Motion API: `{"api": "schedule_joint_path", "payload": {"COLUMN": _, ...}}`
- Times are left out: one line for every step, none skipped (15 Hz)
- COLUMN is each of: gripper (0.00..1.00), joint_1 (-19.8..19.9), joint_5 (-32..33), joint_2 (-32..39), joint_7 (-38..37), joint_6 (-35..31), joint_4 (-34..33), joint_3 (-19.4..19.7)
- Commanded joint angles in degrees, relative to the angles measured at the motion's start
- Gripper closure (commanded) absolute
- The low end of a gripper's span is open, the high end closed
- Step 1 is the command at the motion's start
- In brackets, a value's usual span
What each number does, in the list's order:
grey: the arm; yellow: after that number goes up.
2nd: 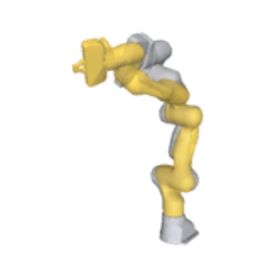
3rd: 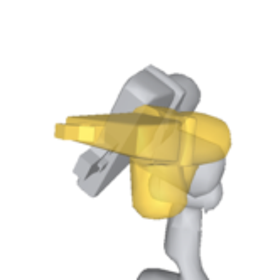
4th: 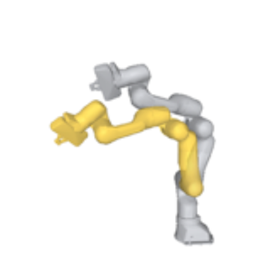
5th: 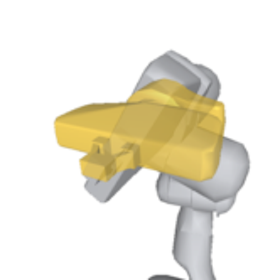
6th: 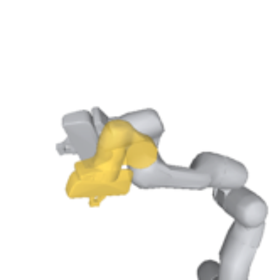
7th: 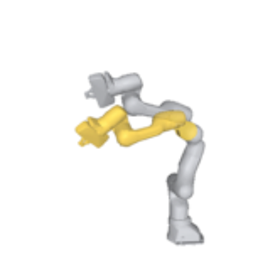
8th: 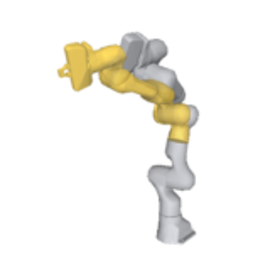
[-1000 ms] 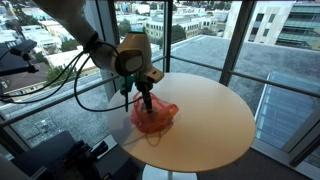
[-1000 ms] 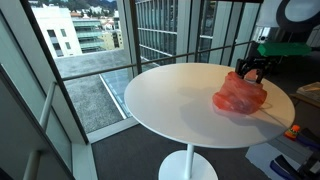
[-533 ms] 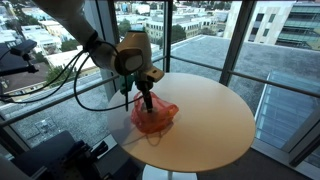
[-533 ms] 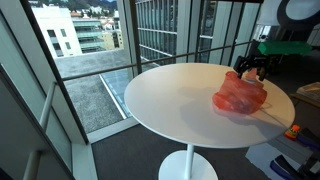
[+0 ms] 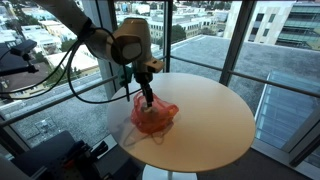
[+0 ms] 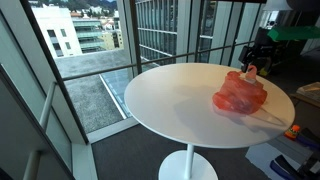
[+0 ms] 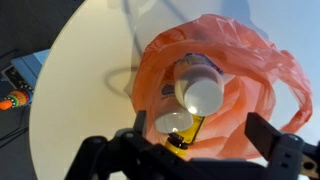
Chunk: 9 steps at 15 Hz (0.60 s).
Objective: Pick up the bottle on the table and put it in the plastic bag
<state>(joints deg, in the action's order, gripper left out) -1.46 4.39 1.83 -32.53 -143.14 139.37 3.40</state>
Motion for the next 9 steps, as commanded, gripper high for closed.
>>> {"api": "schedule_joint_path", "payload": {"gripper": 0.0, "joint_1": 1.3, "joint_5": -0.1, "joint_2": -5.5, "joint_7": 7.1, "joint_6": 6.4, "joint_4": 0.8, "joint_3": -0.5}}
{"api": "schedule_joint_path", "payload": {"gripper": 0.0, "joint_1": 1.5, "joint_5": 0.1, "joint_2": -6.8, "joint_7": 8.9, "joint_6": 8.1, "joint_4": 0.8, "joint_3": -0.5}}
{"api": "schedule_joint_path", "payload": {"gripper": 0.0, "joint_1": 1.6, "joint_5": 0.0, "joint_2": -7.9, "joint_7": 10.9, "joint_6": 9.8, "joint_4": 0.9, "joint_3": -0.6}}
{"api": "schedule_joint_path", "payload": {"gripper": 0.0, "joint_1": 1.8, "joint_5": 0.0, "joint_2": -9.1, "joint_7": 12.7, "joint_6": 11.5, "joint_4": 0.8, "joint_3": -0.6}}
{"api": "schedule_joint_path", "payload": {"gripper": 0.0, "joint_1": 2.0, "joint_5": 0.2, "joint_2": -10.3, "joint_7": 14.1, "joint_6": 13.2, "joint_4": 0.8, "joint_3": -0.7}}
{"api": "schedule_joint_path", "payload": {"gripper": 0.0, "joint_1": 2.2, "joint_5": 0.6, "joint_2": -11.4, "joint_7": 15.1, "joint_6": 14.5, "joint_4": 0.8, "joint_3": -0.8}}
{"api": "schedule_joint_path", "payload": {"gripper": 0.0, "joint_1": 2.4, "joint_5": 1.0, "joint_2": -12.5, "joint_7": 15.6, "joint_6": 15.9, "joint_4": 0.8, "joint_3": -0.9}}
{"api": "schedule_joint_path", "payload": {"gripper": 0.0, "joint_1": 2.6, "joint_5": 1.2, "joint_2": -13.5, "joint_7": 16.0, "joint_6": 16.9, "joint_4": 0.8, "joint_3": -1.1}}
{"api": "schedule_joint_path", "payload": {"gripper": 0.0, "joint_1": 2.8, "joint_5": 1.2, "joint_2": -14.4, "joint_7": 16.1, "joint_6": 17.8, "joint_4": 0.8, "joint_3": -1.2}}
